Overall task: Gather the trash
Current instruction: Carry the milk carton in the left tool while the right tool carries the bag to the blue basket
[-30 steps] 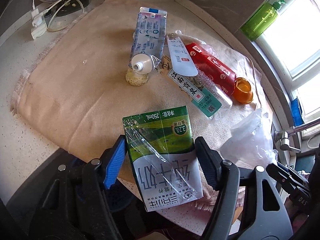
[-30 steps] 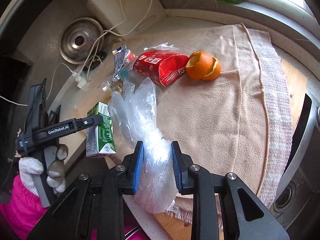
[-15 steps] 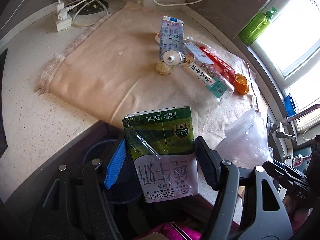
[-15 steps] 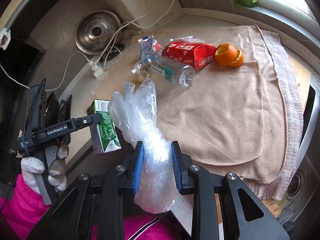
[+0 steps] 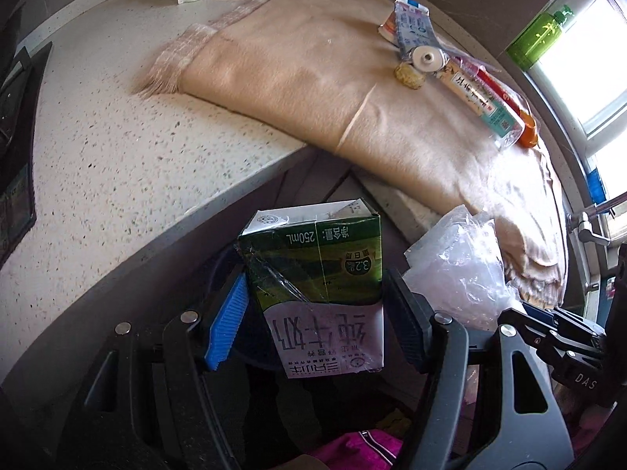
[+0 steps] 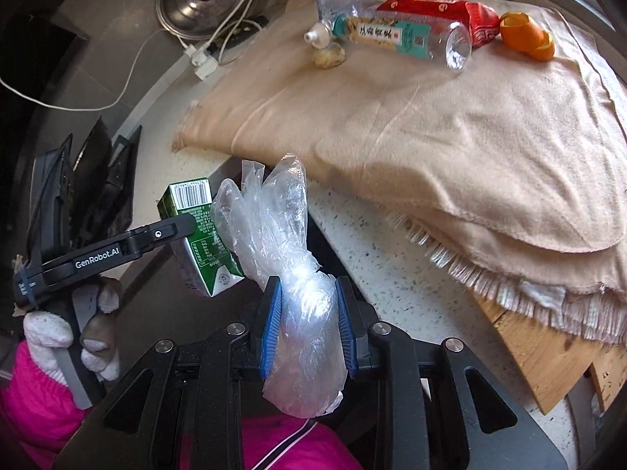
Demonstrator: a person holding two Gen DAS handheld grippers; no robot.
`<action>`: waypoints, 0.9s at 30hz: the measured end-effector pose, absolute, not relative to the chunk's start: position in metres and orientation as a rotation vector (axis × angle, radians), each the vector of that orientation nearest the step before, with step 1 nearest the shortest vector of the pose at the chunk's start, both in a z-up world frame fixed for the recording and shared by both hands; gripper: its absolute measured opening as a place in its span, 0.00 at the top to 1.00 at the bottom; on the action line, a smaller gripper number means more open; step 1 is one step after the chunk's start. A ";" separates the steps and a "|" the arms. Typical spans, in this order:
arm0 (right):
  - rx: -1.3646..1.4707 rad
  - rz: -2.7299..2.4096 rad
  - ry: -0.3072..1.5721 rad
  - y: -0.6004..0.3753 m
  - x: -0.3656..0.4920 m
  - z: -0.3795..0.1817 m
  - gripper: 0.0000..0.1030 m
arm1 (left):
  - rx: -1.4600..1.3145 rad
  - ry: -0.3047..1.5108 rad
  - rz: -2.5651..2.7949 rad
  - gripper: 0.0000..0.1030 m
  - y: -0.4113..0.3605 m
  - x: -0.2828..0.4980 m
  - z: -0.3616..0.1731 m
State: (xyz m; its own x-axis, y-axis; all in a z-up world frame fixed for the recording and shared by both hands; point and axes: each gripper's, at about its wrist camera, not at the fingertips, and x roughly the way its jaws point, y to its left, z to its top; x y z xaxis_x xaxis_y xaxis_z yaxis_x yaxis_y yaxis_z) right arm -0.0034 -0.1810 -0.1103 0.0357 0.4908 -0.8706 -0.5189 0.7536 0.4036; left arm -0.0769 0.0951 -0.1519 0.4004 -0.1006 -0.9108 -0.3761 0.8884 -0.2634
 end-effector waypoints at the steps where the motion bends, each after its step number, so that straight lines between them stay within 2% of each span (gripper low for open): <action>1: -0.040 0.769 1.328 -0.177 -0.006 -0.116 0.76 | -0.464 1.165 0.184 0.33 0.095 -0.080 -0.158; 27: -0.261 0.643 1.389 -0.106 -0.031 -0.233 0.76 | -0.344 1.298 0.172 0.33 0.100 -0.106 -0.299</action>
